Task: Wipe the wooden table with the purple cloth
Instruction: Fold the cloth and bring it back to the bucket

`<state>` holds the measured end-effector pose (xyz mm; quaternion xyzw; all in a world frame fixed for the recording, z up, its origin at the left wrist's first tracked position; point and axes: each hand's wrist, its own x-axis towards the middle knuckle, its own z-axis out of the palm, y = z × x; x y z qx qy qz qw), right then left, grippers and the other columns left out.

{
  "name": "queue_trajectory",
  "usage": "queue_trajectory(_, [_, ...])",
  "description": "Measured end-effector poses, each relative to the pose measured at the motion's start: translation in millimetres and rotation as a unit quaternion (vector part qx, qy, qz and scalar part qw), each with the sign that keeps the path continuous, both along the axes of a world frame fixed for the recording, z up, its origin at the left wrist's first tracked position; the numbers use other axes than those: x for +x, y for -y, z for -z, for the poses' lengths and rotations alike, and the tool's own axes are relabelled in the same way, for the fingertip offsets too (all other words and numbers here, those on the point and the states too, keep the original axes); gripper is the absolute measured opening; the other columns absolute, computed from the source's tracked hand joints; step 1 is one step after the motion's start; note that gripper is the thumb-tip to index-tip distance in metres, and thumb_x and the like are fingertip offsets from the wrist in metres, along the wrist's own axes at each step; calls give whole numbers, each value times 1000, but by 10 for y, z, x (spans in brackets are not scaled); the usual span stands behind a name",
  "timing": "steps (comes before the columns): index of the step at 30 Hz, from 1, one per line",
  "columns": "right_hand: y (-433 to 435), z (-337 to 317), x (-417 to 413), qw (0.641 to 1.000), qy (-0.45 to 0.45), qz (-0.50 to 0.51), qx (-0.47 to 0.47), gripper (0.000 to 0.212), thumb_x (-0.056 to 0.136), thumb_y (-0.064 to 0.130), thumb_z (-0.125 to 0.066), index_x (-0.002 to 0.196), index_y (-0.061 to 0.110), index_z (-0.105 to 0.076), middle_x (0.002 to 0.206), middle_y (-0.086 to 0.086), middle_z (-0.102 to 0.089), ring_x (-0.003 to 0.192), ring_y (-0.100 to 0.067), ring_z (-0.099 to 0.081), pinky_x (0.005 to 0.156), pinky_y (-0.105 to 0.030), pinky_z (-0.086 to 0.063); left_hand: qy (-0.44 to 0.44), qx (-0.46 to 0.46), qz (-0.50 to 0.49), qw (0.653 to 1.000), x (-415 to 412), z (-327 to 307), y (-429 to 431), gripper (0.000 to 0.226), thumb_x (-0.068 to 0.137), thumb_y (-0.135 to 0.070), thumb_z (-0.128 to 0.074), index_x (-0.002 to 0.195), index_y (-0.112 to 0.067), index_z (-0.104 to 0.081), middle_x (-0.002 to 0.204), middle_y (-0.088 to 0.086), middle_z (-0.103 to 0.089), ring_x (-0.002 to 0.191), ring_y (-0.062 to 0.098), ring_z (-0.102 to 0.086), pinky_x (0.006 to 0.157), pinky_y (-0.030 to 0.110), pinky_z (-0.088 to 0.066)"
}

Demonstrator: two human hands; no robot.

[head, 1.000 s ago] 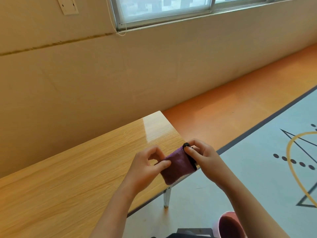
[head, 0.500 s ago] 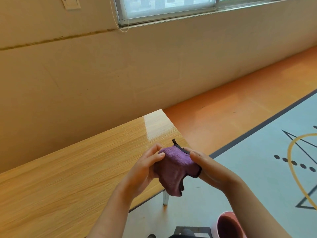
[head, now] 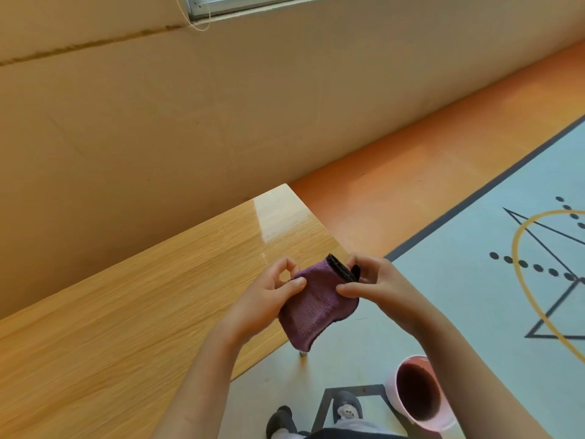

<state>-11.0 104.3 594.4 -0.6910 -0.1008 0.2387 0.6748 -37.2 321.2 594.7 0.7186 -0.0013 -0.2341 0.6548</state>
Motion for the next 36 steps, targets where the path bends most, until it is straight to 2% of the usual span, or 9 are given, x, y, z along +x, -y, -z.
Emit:
queue_trajectory(4, [111,13,-114,996,21,47,-73,14,73,14,-66,71,13,-52,63,-5,-48,58,-14,-44,54,-21,-34,-10,48,66,997,113,75,112,15,100,-28,-46,101,-13,-43,74,1,-63,64,15,-59,57,28,-45])
queue_trajectory(8, [339,74,-284,990,-49,96,-94,13,87,10,-59,80,16,-49,65,-14,-51,50,-14,-41,44,-19,-31,-39,-47,98,993,222,170,332,13,97,-28,-52,95,-17,-47,83,9,-55,67,17,-53,51,22,-42])
queue_trajectory(11, [509,210,-448,980,-76,171,-65,7,86,18,-55,86,13,-51,74,-11,-53,65,-21,-46,57,-29,-36,-112,-155,73,979,213,291,553,21,87,-33,-66,99,-18,-58,89,14,-52,65,15,-52,47,18,-45])
queue_trajectory(13, [615,297,-566,971,-88,222,1,22,84,23,-53,103,15,-58,92,-14,-62,81,-31,-55,72,-42,-42,-194,-276,46,940,121,408,748,44,76,-33,-75,113,-12,-63,105,15,-65,84,21,-65,64,27,-57])
queue_trajectory(15, [728,358,-670,959,-89,267,44,31,87,21,-50,116,16,-59,113,-16,-64,102,-35,-61,87,-48,-46,-233,-357,34,904,-16,502,968,45,77,-28,-73,116,-7,-66,112,15,-68,97,22,-67,80,30,-56])
queue_trajectory(20, [1135,464,-842,937,-106,326,62,27,90,23,-58,111,6,-52,91,-23,-66,81,-46,-59,72,-51,-49,-160,-230,58,958,-184,582,1474,53,82,-20,-68,132,-9,-53,123,18,-64,112,32,-62,98,41,-49])
queue_trajectory(24, [1550,566,-909,944,-125,305,30,41,82,7,-69,116,13,-46,100,-23,-68,87,-41,-66,79,-51,-55,-116,-120,61,984,-161,637,1907,49,84,-9,-68,129,-19,-51,107,7,-73,98,27,-70,82,33,-57])
queue_trajectory(30, [2281,1048,-933,938,-133,318,-27,40,80,12,-71,111,26,-51,99,-9,-71,90,-27,-69,81,-42,-56,-139,-66,48,987,-67,1052,2566,45,84,7,-64,122,-15,-51,99,13,-74,90,32,-71,75,33,-58])
queue_trajectory(36, [2756,1864,-944,902,-207,379,-10,29,82,8,-70,108,11,-58,95,-9,-73,87,-22,-70,76,-30,-57,-209,-38,87,973,83,1848,3167,21,93,-15,-58,113,-14,-64,102,10,-74,91,22,-71,81,30,-57])
